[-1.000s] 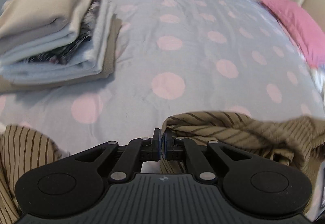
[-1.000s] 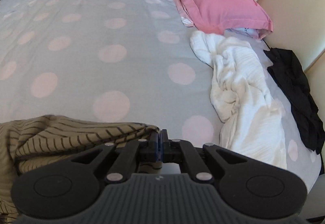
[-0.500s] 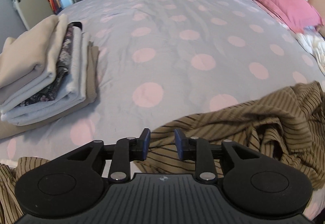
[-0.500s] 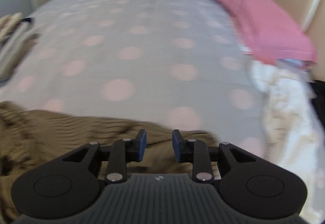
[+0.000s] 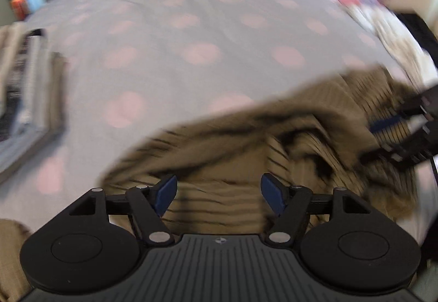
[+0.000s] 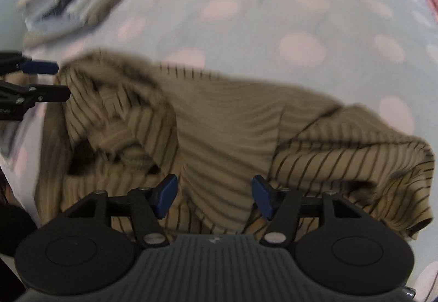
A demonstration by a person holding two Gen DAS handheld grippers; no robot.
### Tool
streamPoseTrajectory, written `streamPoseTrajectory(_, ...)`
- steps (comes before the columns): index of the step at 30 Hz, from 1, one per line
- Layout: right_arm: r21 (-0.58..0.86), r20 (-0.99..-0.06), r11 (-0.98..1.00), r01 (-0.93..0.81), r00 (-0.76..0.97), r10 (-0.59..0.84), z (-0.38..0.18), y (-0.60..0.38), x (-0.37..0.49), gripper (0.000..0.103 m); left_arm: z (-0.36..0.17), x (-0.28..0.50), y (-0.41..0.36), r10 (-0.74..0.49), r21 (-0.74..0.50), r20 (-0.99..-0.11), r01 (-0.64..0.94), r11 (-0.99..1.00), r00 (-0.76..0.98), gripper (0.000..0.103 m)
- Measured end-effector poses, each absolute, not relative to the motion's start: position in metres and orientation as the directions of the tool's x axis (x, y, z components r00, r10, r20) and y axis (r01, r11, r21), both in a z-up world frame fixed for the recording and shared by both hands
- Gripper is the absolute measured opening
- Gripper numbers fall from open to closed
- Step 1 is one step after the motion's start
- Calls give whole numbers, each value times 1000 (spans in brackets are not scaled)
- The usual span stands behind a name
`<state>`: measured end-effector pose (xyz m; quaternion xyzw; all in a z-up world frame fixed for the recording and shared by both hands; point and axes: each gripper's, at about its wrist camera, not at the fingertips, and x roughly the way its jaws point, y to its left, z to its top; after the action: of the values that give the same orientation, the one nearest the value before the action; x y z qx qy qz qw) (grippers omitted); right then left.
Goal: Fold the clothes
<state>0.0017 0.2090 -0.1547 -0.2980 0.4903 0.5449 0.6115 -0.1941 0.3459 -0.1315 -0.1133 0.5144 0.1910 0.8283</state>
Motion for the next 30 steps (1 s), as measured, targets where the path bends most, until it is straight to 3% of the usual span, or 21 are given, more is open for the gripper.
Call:
streamPoseTrajectory(2,160,-937,231,-960,-74,341,-167,212,0,59,-148,-186,333,154,6,-916,-372,928,370,67)
streamPoseTrajectory(4,183,-940,244,-952,-97,326,-175,214,0,33,-166,-180,324,137,25,-939,-332,943,316,63)
streamPoseTrajectory(5,194,-939,250,-949,-106,327,-176,215,1,17,-175,-178,321,135,39,-949,-315,948,287,49)
streamPoseTrajectory(6,196,-935,254,-947,-103,338,-174,216,2,15,-182,-176,322,129,44,-956,-308,950,263,42)
streamPoseTrajectory(7,198,-932,257,-946,-101,349,-172,217,3,12,-187,-175,326,124,38,-960,-321,946,251,27)
streamPoseTrajectory(8,199,-928,261,-945,-96,360,-169,218,4,4,-190,-176,333,119,28,-963,-349,937,242,17)
streamPoseTrajectory(10,201,-918,276,-940,-83,388,-161,221,10,4,-189,-177,348,113,3,-963,-408,913,246,6)
streamPoseTrajectory(12,216,-903,299,-930,-73,424,-152,223,17,4,-176,-180,360,128,-16,-950,-454,891,285,3)
streamPoseTrajectory(23,360,-753,466,-808,42,656,-93,228,82,3,-97,-220,446,327,-105,-834,-709,697,445,2)
streamPoseTrajectory(30,375,-687,546,-749,172,706,-80,236,100,4,-78,-265,490,523,14,-805,-872,489,280,2)
